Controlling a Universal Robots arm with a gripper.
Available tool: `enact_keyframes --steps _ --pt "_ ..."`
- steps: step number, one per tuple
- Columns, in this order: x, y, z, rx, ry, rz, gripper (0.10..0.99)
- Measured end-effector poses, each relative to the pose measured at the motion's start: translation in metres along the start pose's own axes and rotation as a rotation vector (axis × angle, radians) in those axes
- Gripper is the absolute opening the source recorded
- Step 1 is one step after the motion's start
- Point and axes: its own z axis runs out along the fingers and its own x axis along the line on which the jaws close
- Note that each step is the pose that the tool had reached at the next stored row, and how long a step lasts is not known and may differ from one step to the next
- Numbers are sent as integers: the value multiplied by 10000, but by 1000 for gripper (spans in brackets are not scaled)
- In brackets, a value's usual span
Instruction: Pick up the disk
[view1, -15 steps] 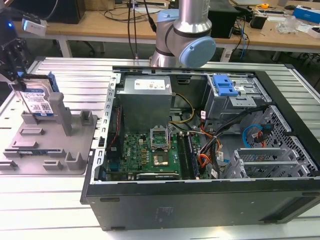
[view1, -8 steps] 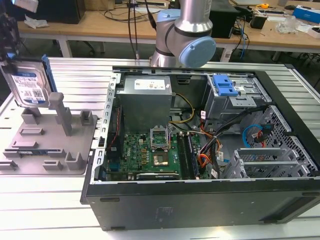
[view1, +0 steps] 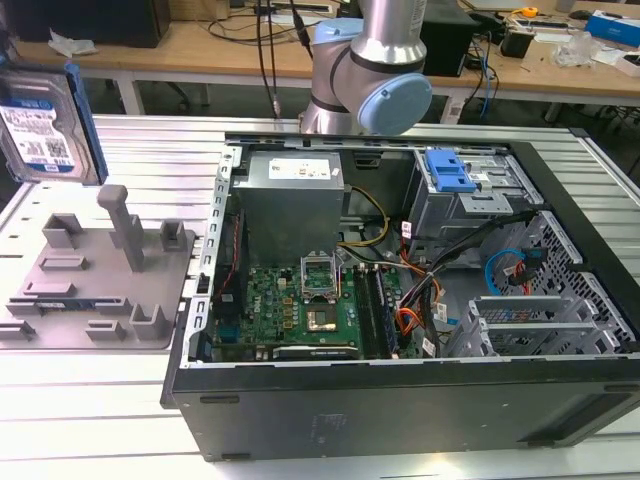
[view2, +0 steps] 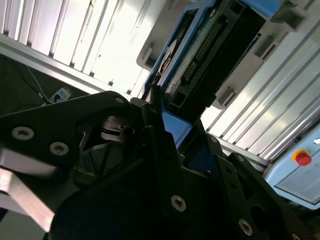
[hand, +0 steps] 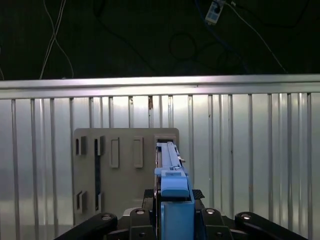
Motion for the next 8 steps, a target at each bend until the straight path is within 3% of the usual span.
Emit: enact_keyframes --steps 4,6,8 --pt "5 1 -213 1 1 -82 369" --pt "9 2 -378 3 1 -143 369" --pt "12 3 -479 5 0 -178 369"
